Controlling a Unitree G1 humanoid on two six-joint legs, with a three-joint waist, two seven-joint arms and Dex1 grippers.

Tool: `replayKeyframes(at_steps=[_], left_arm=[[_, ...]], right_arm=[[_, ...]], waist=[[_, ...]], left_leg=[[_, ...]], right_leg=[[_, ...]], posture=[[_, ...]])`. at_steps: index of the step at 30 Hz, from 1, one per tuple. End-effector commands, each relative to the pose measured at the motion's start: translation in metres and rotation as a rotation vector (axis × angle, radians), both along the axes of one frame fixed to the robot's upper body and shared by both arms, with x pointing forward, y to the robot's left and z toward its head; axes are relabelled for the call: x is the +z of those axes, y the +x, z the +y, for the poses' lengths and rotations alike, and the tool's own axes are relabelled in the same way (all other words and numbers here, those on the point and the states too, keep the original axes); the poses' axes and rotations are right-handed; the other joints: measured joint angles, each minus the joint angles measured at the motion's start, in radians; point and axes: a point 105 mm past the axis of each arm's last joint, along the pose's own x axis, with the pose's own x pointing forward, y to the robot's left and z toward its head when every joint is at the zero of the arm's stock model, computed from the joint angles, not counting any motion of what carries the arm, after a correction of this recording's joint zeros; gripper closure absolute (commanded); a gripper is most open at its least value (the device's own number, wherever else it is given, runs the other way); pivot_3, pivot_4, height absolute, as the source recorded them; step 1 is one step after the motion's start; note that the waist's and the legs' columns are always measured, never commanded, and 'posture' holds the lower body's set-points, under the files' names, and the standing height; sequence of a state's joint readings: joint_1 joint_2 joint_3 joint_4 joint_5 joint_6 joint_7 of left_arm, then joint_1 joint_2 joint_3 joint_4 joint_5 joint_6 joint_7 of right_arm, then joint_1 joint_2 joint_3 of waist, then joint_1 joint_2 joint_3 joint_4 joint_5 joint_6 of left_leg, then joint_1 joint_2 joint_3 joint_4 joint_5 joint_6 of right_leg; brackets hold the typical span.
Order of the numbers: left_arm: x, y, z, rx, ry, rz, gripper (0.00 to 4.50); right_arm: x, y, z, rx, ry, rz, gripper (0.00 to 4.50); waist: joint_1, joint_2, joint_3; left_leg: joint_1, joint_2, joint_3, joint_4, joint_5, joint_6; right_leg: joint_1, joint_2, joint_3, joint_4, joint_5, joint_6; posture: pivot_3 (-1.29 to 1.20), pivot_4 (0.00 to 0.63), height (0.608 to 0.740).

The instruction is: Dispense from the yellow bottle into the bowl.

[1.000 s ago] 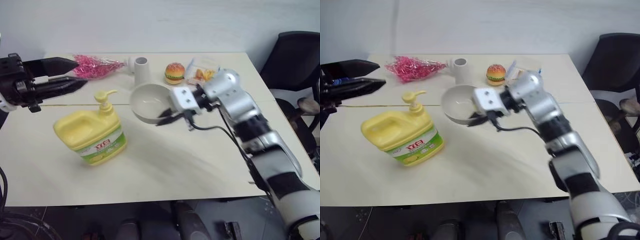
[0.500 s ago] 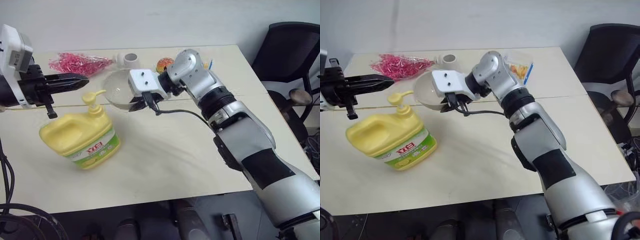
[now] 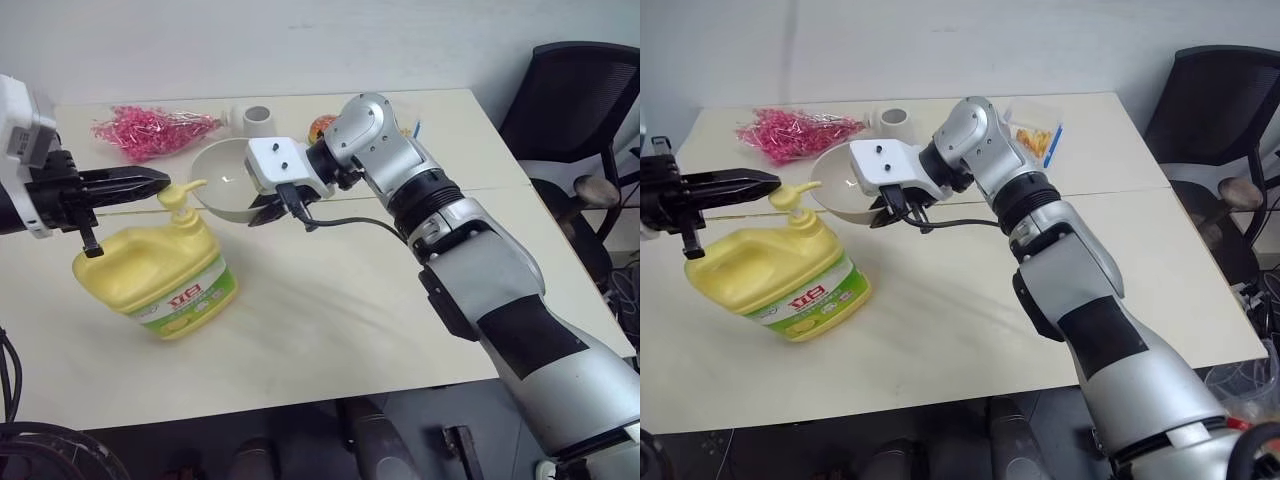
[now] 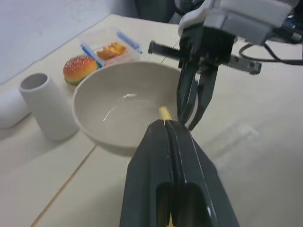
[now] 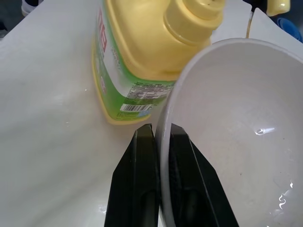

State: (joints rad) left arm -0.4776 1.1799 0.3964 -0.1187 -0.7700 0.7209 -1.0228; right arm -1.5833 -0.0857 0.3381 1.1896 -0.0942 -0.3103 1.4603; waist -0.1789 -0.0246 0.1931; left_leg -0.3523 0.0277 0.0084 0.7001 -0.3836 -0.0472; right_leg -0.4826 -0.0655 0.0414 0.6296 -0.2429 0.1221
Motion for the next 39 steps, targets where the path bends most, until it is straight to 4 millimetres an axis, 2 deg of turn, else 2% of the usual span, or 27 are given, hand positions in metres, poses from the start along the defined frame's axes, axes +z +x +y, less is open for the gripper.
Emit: replayKeyframes(at_steps=[1, 12, 16, 20, 28, 35, 39], left_arm=[[0.015, -0.008, 0.002, 0.006, 0.028, -0.066, 4.47], [0.004, -0.004, -0.010, -0.054, 0.083, -0.058, 4.47], [0.004, 0.000, -0.011, -0.048, 0.081, -0.063, 4.47], [-0.004, 0.003, -0.007, -0.020, 0.144, -0.048, 4.47], [-0.001, 0.005, -0.004, -0.011, 0.098, -0.044, 4.47], [0.012, -0.001, -0.009, -0.032, 0.007, -0.062, 4.47], [0.002, -0.002, -0.006, -0.017, 0.047, -0.030, 4.47]], right_arm=[[0.019, -0.005, 0.002, 0.043, 0.030, -0.050, 4.50], [0.020, -0.008, 0.004, 0.063, 0.021, -0.062, 4.50], [0.021, -0.008, 0.005, 0.064, 0.021, -0.066, 4.50], [0.020, -0.008, 0.005, 0.069, 0.014, -0.067, 4.50], [0.021, -0.012, 0.003, 0.098, -0.006, -0.068, 4.50], [0.024, -0.012, 0.003, 0.099, -0.009, -0.075, 4.50], [0.024, -0.012, 0.004, 0.100, -0.010, -0.076, 4.50]], waist=[[0.000, 0.000, 0.000], [-0.004, 0.000, 0.000], [-0.013, 0.000, 0.000], [-0.015, 0.000, 0.000], [-0.016, 0.000, 0.000], [-0.016, 0.000, 0.000], [-0.018, 0.000, 0.000]], left_leg=[[0.000, 0.000, 0.000, 0.000, 0.000, 0.000], [0.000, 0.000, 0.000, 0.000, 0.000, 0.000], [0.000, 0.000, 0.000, 0.000, 0.000, 0.000], [0.000, 0.000, 0.000, 0.000, 0.000, 0.000], [0.000, 0.000, -0.001, 0.001, 0.000, -0.001], [0.000, 0.000, -0.001, 0.001, 0.000, -0.001], [0.000, 0.000, -0.001, 0.001, 0.000, -0.001]], right_leg=[[0.000, 0.000, 0.000, 0.000, 0.000, 0.000], [0.000, 0.000, 0.000, 0.000, 0.000, 0.000], [0.000, 0.000, -0.001, 0.000, 0.000, 0.000], [0.000, 0.000, -0.001, 0.001, 0.000, 0.000], [0.000, 0.000, 0.000, 0.002, 0.000, 0.000], [0.000, 0.000, -0.001, 0.002, 0.000, 0.000], [0.000, 0.000, -0.001, 0.002, 0.000, 0.000]], posture=[[0.00, 0.150, 0.740], [0.00, 0.150, 0.740], [0.00, 0.150, 0.740], [0.00, 0.150, 0.740], [0.00, 0.150, 0.740], [0.00, 0.150, 0.740], [0.00, 0.150, 0.740]])
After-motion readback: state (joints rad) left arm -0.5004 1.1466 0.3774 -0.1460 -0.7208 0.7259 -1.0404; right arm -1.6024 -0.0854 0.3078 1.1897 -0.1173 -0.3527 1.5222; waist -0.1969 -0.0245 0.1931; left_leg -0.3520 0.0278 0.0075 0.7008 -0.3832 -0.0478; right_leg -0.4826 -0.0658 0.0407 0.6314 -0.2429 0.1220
